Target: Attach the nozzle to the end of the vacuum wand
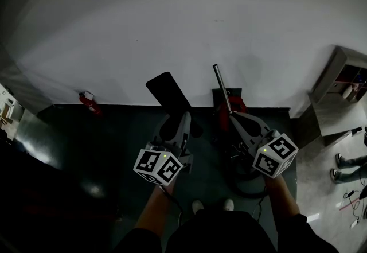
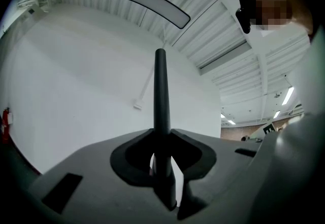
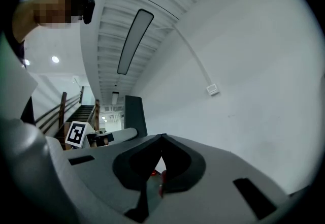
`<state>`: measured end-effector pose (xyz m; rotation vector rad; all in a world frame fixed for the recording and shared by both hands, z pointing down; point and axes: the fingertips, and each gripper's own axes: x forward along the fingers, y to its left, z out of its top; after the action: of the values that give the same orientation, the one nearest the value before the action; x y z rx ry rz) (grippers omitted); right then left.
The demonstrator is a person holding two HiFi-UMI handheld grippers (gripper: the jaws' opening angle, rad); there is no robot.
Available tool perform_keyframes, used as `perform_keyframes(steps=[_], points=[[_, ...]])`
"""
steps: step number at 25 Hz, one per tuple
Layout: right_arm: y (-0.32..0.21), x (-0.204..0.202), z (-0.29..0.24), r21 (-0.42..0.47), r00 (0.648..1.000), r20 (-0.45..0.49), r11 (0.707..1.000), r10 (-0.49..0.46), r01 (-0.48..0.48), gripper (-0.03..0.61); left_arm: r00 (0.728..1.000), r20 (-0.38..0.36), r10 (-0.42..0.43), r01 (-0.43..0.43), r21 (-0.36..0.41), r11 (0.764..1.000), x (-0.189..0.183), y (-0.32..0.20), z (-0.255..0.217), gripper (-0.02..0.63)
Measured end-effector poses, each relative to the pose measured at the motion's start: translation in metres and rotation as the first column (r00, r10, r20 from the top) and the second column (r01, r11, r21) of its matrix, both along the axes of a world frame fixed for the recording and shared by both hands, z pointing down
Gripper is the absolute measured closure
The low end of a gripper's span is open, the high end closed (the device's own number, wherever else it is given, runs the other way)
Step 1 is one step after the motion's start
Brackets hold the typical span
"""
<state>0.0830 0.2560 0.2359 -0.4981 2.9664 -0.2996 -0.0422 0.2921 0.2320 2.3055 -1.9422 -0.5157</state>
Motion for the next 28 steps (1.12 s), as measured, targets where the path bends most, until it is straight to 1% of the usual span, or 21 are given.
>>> perform_keyframes(steps=[4, 9, 18, 23, 28], points=[[-0.003, -0.003, 0.005, -0.027, 1.000, 0.008, 1.000, 0.004, -0.003, 0.561, 1.000, -0.001, 0.004, -0.004, -0.006, 1.000, -0.004, 0.001, 0.002, 0.529], [-0.006, -0.011, 0.014, -0.072, 0.999, 0.013, 0.997, 0.039, -0.038, 0.561, 1.000, 0.000, 0.011, -0.011, -0.038, 0.999, -0.014, 0.004, 0.010, 0.529], [-0.001, -0.036, 0.044, -0.140, 0.992, -0.017, 0.983, 0.121, -0.122, 0.561, 0.999, -0.024, 0.044, -0.045, -0.068, 0.997, -0.057, 0.018, 0.026, 0.529], [-0.002, -0.044, 0.057, -0.167, 0.988, -0.037, 0.974, 0.151, -0.155, 0.561, 0.997, -0.058, 0.045, -0.050, -0.075, 0.996, -0.076, 0.012, 0.034, 0.529], [-0.014, -0.046, 0.063, -0.179, 0.984, -0.038, 0.968, 0.174, -0.178, 0.561, 0.996, -0.060, 0.067, -0.072, -0.081, 0.994, -0.080, 0.002, 0.041, 0.529]])
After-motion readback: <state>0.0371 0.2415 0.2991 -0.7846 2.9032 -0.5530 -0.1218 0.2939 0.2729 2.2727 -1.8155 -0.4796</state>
